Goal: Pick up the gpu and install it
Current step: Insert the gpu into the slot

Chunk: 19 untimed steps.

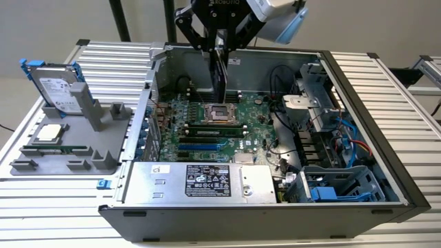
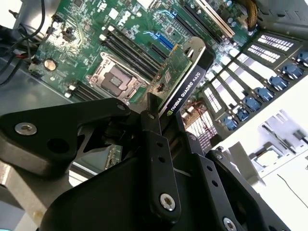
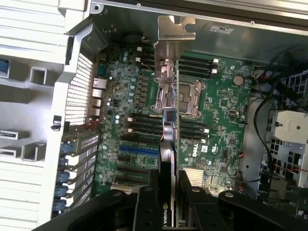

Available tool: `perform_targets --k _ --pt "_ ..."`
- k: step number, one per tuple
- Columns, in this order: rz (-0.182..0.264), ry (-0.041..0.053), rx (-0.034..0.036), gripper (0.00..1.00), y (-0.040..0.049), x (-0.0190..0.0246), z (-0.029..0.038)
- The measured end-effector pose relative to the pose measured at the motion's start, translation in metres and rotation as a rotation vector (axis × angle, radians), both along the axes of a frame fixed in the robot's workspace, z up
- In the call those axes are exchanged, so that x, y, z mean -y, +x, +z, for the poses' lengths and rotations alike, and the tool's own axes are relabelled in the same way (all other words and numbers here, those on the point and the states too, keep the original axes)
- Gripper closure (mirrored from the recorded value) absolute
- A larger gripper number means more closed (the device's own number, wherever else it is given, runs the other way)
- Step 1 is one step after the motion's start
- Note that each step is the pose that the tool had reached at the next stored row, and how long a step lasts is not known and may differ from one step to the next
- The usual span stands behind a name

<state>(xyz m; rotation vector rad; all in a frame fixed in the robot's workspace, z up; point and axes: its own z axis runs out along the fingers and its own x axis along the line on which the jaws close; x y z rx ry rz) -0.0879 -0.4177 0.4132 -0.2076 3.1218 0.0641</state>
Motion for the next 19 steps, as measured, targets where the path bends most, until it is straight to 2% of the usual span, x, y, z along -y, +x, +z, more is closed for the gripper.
perform_targets --k 19 --pt "0.08 0.0 0.0 1.0 0.0 0.0 0.0"
